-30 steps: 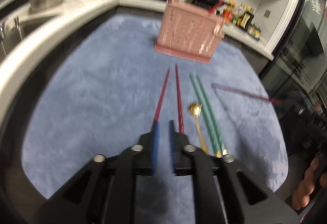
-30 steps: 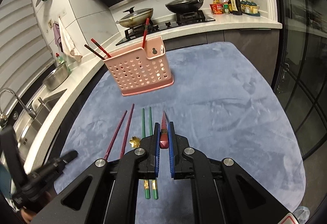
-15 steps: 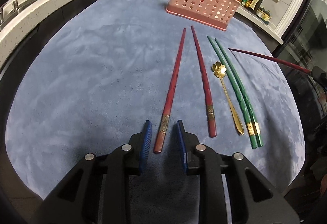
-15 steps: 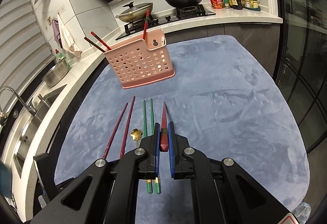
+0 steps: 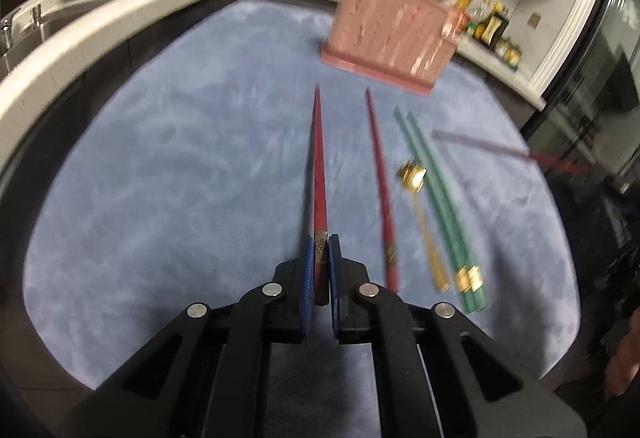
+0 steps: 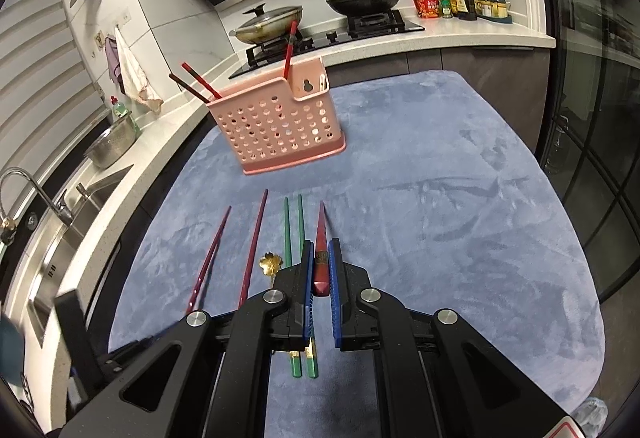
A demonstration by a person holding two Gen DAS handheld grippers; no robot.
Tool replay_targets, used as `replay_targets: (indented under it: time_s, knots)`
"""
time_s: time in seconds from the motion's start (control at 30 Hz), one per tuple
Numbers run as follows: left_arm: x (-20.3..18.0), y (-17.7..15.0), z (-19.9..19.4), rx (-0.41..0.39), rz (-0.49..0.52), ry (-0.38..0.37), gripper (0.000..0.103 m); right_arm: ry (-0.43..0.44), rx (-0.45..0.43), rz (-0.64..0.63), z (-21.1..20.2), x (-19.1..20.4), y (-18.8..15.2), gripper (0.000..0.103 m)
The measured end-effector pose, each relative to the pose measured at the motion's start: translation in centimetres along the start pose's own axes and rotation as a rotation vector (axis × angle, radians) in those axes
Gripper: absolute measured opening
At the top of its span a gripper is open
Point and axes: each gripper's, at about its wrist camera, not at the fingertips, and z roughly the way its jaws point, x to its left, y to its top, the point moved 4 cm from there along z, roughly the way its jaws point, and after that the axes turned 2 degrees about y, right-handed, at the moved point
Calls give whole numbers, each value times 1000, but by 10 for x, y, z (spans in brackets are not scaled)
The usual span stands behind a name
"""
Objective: Organize utensils
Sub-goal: 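Lift both chopsticks and lower them into the pink holder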
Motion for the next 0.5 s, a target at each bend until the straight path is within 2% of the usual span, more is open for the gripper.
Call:
replay_targets:
  time_s: [0.33,0.5]
  knots:
    - [-12,75,-64,-187,9,-26,7,19,-62,-2,-20,2,31,7]
    - [-20,107,-81,-239,25,-25,7,18,-98,-13,-28,3,53,7]
